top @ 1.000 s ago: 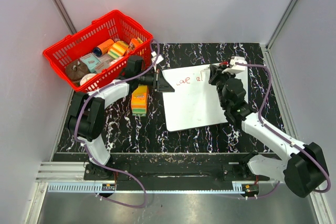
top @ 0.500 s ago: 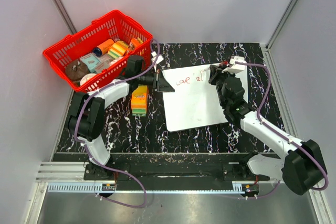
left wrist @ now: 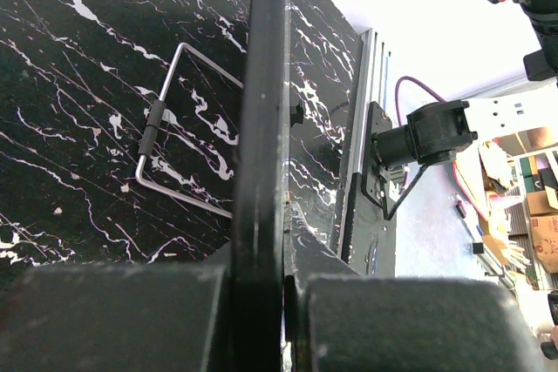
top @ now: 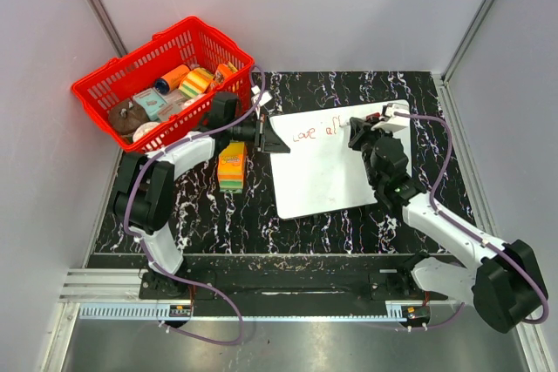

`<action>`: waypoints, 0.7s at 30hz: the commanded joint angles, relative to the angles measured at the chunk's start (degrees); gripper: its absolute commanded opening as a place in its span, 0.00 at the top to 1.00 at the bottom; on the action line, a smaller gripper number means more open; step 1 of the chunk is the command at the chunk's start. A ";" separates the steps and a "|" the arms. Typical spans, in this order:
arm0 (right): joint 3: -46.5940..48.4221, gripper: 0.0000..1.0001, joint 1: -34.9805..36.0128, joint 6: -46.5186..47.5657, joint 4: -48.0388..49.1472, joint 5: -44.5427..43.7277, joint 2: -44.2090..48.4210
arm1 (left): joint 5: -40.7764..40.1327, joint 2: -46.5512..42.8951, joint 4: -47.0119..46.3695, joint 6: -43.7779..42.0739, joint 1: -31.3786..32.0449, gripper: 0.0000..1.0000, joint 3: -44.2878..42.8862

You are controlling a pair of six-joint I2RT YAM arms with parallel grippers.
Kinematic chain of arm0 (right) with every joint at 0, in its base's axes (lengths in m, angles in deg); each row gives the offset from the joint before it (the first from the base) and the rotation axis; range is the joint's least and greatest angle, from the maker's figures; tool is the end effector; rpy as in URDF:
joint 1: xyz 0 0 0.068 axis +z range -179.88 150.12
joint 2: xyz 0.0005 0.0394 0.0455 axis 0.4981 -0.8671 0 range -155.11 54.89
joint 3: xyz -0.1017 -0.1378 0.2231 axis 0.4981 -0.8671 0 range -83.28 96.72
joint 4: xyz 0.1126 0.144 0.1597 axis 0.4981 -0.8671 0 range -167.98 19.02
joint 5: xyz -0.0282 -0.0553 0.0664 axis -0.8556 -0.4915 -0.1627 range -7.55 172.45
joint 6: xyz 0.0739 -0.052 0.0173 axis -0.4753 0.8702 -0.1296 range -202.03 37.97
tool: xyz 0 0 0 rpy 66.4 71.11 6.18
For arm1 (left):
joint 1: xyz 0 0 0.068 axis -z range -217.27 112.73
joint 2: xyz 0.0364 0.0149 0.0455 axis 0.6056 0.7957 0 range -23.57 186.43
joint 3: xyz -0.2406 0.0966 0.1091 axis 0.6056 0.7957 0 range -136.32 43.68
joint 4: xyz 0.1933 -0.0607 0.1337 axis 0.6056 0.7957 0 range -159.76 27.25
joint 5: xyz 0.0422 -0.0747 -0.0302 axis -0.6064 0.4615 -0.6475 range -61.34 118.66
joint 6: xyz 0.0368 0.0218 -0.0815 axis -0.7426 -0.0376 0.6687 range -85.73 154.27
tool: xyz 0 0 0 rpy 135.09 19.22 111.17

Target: Write a sentence on the whiteboard

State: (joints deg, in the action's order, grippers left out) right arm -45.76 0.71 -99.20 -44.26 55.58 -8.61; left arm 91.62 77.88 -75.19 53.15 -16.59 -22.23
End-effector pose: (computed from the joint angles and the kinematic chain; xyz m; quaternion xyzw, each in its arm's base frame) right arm 0.2554 0.1075 0.3148 0.0844 0.6980 0.1308 0.6990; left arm 0.3375 -0.2062 0.2429 0.2723 0.7347 -0.5699 0.2475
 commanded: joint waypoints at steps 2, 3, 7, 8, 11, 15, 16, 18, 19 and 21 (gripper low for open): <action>-1.57 1.00 -0.44 -1.20 -3.07 1.03 1.19 | -10.14 2.00 1.21 -12.81 1.02 1.00 -0.27; -1.74 1.00 -0.36 -1.37 -3.25 1.21 1.45 | -10.22 2.09 1.30 -12.81 1.02 1.00 -0.36; -2.27 1.00 -0.35 -1.90 -4.31 1.12 1.98 | -10.22 2.00 1.48 -12.90 1.02 1.00 -0.36; -2.27 1.00 -0.35 -1.99 -4.48 1.30 1.98 | -10.14 2.00 1.48 -12.90 1.11 1.00 -0.36; -2.54 1.00 -0.44 -2.26 -5.01 1.30 2.51 | -10.31 2.00 1.65 -12.98 1.11 1.00 -0.45; -2.36 1.00 -0.35 -1.99 -5.71 1.30 2.77 | -10.40 2.00 1.74 -12.98 1.20 1.00 -0.45; -2.27 1.00 -0.35 -1.90 -6.15 1.30 2.69 | -10.49 2.00 1.74 -13.07 1.28 1.00 -0.45; -2.19 1.00 -0.35 -1.90 -6.42 1.21 2.77 | -10.49 2.00 1.83 -13.07 1.20 1.00 -0.53; -2.19 1.00 -0.35 -1.90 -6.59 1.21 2.86 | -10.49 2.00 1.83 -13.07 1.20 1.00 -0.54; -2.19 1.00 -0.35 -1.90 -6.77 0.51 3.12 | -10.66 2.00 1.83 -13.07 1.28 1.00 -0.45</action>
State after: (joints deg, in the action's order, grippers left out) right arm -47.77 0.69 -101.00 -47.73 56.52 -6.14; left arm 91.43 77.88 -74.22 53.13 -16.59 -22.36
